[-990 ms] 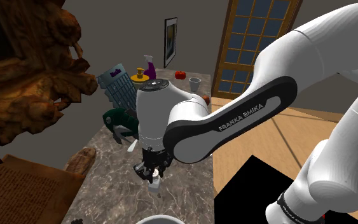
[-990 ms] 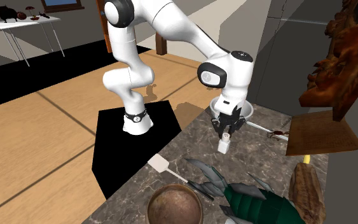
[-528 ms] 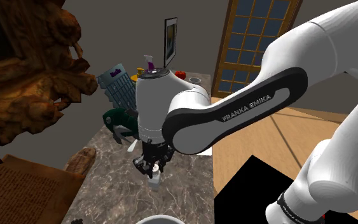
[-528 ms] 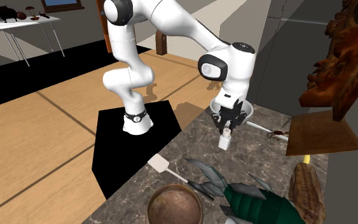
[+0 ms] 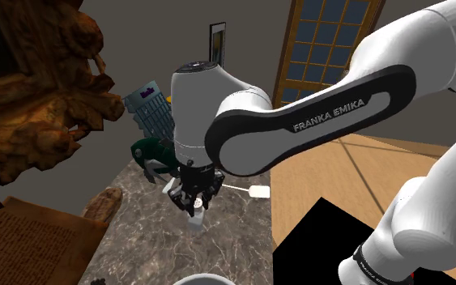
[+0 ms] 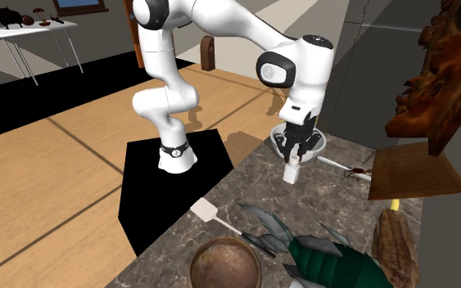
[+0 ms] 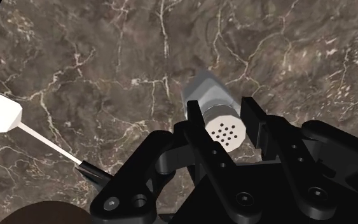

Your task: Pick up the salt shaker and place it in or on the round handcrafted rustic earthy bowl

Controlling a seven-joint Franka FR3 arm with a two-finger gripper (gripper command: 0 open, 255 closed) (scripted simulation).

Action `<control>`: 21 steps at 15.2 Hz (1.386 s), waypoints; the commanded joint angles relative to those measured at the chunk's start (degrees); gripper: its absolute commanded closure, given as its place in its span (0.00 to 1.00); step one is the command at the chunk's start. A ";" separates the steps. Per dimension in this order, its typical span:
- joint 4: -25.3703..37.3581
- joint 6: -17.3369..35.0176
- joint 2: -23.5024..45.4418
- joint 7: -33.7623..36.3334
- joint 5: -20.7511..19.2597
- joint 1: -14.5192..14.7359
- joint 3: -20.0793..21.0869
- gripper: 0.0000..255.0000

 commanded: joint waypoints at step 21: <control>12.44 -15.21 -3.14 -3.89 1.36 -1.50 -2.69 1.00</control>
